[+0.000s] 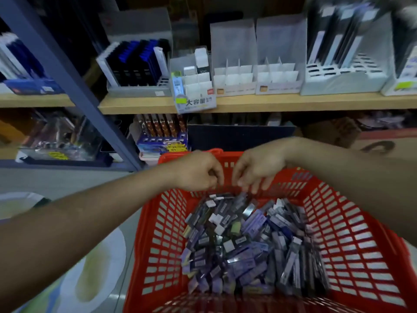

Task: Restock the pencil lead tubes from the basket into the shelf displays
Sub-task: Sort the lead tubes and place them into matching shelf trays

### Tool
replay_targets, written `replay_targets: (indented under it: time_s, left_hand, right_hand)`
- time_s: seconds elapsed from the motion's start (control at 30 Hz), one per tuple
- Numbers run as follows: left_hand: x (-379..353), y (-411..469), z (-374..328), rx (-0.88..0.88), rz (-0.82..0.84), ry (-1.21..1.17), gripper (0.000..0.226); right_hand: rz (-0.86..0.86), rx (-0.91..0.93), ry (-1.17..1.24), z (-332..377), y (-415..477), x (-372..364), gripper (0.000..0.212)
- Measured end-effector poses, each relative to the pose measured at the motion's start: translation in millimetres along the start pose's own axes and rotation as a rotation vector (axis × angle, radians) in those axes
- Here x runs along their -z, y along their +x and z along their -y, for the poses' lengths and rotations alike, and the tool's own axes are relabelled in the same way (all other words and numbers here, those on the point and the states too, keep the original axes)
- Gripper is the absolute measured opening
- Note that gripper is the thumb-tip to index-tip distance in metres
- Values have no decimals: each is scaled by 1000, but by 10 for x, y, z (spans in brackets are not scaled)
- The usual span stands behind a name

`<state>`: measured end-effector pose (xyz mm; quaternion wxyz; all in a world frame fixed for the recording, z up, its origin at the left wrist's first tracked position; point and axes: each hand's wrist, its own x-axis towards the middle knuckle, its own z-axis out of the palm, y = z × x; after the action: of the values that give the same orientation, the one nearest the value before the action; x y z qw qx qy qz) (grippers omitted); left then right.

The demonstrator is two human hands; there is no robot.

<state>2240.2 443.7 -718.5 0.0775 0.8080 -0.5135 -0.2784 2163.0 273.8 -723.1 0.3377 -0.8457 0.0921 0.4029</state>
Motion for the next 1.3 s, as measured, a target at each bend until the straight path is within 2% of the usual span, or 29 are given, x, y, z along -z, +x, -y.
replay_targets:
  time_s: [0.2, 0.3, 0.4, 0.47, 0.5, 0.67, 0.73, 0.83, 0.93, 1.03, 1.2, 1.3]
  left_hand:
    - [-963, 386, 352, 153, 210, 202, 34]
    - [-1343, 530, 494, 214, 171, 210, 56]
    - [-1654, 631, 536, 292, 136, 100, 89]
    - [-1819, 657, 524, 325, 106, 51, 95]
    - [-1873, 656, 513, 335, 93, 36, 96]
    - [-1923, 615, 471, 336, 57, -2, 90]
    - [-1896, 600, 444, 309, 43, -38, 86]
    - [-1847, 565, 416, 301, 47, -128, 82]
    - [-1774, 533, 437, 264, 19, -214, 68]
    - [-1698, 513, 469, 221, 8, -147, 60]
    - [-1557, 489, 489, 245, 64, -40, 59]
    - [-1454, 489, 510, 247, 113, -81, 47]
  right_hand:
    - [-157, -245, 246, -466, 371, -589, 29]
    - [-315, -341, 419, -626, 447, -827, 40]
    - [-423, -356, 759, -715, 599, -1082, 41]
    - [-487, -312, 988, -720, 745, -1207, 45]
    - [-511, -291, 1026, -725, 826, -1253, 47]
    - [-501, -238, 926, -837, 1156, -1425, 73]
    - [-511, -231, 894, -879, 1225, -1452, 76]
    - [-545, -227, 881, -824, 1215, -1438, 64]
    - [-580, -261, 833, -799, 1192, -1438, 56]
    - [-558, -208, 862, -783, 1174, -1413, 40]
    - [-495, -125, 807, -741, 1083, -1360, 12]
    - [-471, -104, 639, -719, 1010, -1269, 25]
